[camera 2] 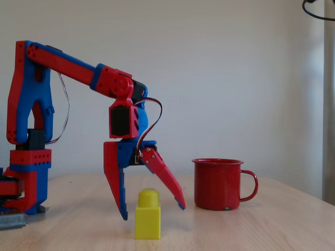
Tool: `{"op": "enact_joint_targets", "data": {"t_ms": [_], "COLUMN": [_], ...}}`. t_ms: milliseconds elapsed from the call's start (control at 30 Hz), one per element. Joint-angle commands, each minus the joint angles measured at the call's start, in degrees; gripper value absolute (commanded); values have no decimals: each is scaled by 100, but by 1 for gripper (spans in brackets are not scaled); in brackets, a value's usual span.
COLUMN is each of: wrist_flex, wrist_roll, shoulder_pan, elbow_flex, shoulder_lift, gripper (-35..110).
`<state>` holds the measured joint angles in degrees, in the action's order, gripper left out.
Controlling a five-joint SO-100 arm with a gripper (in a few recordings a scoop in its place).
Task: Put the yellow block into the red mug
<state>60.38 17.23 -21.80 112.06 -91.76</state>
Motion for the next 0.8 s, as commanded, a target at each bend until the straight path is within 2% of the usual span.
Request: {"op": "enact_joint_targets", "data": {"t_ms": [0,67,333,533,767], "wrist_flex": [-105,-193,-316,-308,26], "wrist_roll": [185,185,272,176,-527], "shoulder_pan": [-53,-53,18,44,-18], "elbow_flex": [-35,0,0,9,-176], "shoulder_lift": [-123,-79,-18,-70,-387], "gripper": [38,34,3,0,0]}}
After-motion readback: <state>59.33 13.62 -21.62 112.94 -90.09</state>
